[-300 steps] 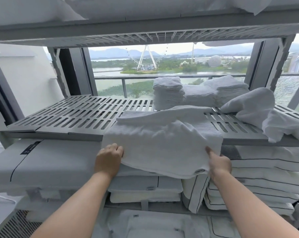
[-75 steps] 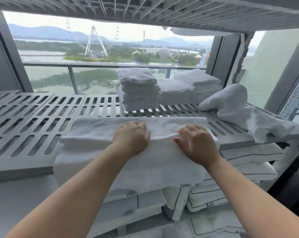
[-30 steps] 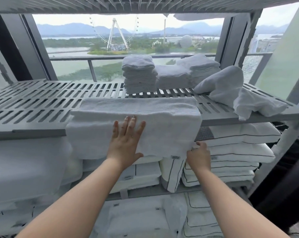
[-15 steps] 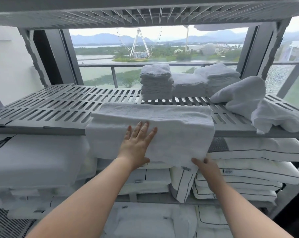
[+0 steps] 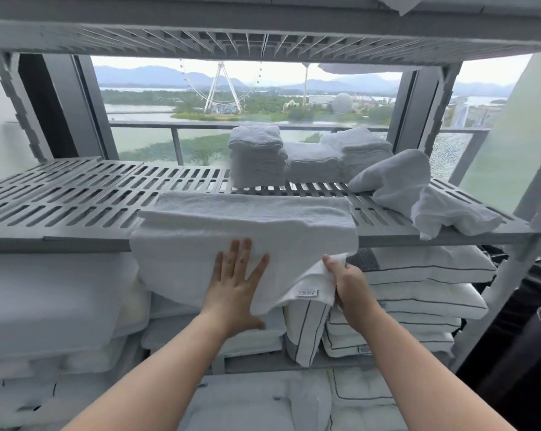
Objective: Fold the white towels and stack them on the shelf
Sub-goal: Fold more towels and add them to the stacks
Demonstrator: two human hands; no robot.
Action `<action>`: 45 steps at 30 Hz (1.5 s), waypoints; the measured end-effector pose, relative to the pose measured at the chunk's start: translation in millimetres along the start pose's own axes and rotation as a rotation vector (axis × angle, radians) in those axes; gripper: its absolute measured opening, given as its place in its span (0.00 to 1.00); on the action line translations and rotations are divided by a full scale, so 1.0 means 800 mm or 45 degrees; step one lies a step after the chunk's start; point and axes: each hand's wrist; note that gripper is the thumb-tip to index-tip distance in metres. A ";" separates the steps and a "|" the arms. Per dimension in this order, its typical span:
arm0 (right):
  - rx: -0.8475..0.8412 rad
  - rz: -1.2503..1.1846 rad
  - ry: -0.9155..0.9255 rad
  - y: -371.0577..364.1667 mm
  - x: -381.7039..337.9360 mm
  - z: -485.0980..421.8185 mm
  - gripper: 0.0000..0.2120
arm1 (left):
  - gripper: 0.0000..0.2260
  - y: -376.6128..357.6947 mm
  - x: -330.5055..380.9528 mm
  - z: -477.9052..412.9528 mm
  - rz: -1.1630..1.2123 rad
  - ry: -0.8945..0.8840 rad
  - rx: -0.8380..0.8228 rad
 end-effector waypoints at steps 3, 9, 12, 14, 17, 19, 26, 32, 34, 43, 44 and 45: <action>0.020 -0.257 -0.058 -0.005 -0.018 0.005 0.16 | 0.47 0.000 0.000 0.007 0.063 -0.059 0.114; 0.393 -0.074 -0.067 0.000 -0.045 0.020 0.12 | 0.07 0.024 -0.017 0.011 0.210 -0.194 0.423; 0.627 -0.017 -0.019 0.001 -0.059 0.024 0.12 | 0.02 0.046 -0.029 0.008 0.309 -0.071 0.487; 0.715 -0.013 0.056 0.001 -0.071 0.025 0.13 | 0.03 0.067 -0.034 0.003 0.341 -0.017 0.568; 0.695 -0.114 0.133 0.000 -0.098 0.022 0.09 | 0.04 0.102 -0.039 -0.015 0.371 0.033 0.643; 0.621 -0.229 0.110 0.002 -0.118 0.015 0.02 | 0.05 0.126 -0.044 -0.033 0.335 0.037 0.635; 0.275 -0.516 -0.038 0.023 -0.180 -0.029 0.07 | 0.15 0.192 -0.066 -0.133 0.180 -0.113 0.516; 0.015 -0.688 -0.231 0.040 -0.206 -0.109 0.18 | 0.17 0.192 -0.078 -0.226 -0.013 -0.169 0.400; -0.019 -0.623 -0.270 0.034 -0.201 -0.135 0.19 | 0.17 0.170 -0.083 -0.252 -0.028 -0.151 0.325; 0.110 0.612 0.419 -0.028 -0.173 -0.182 0.09 | 0.18 0.097 -0.100 -0.291 -0.056 -0.302 0.194; 0.092 0.749 0.497 -0.037 -0.170 -0.186 0.09 | 0.18 0.097 -0.101 -0.289 -0.049 -0.310 0.202; 0.088 0.882 0.574 -0.047 -0.168 -0.189 0.10 | 0.18 0.098 -0.102 -0.287 -0.061 -0.316 0.218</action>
Point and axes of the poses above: each hand's wrist, its own z-axis away from the middle knuckle, its own y-axis out of the back of the hand, x = y × z, and after that the axes turned 15 degrees about z, right-handed
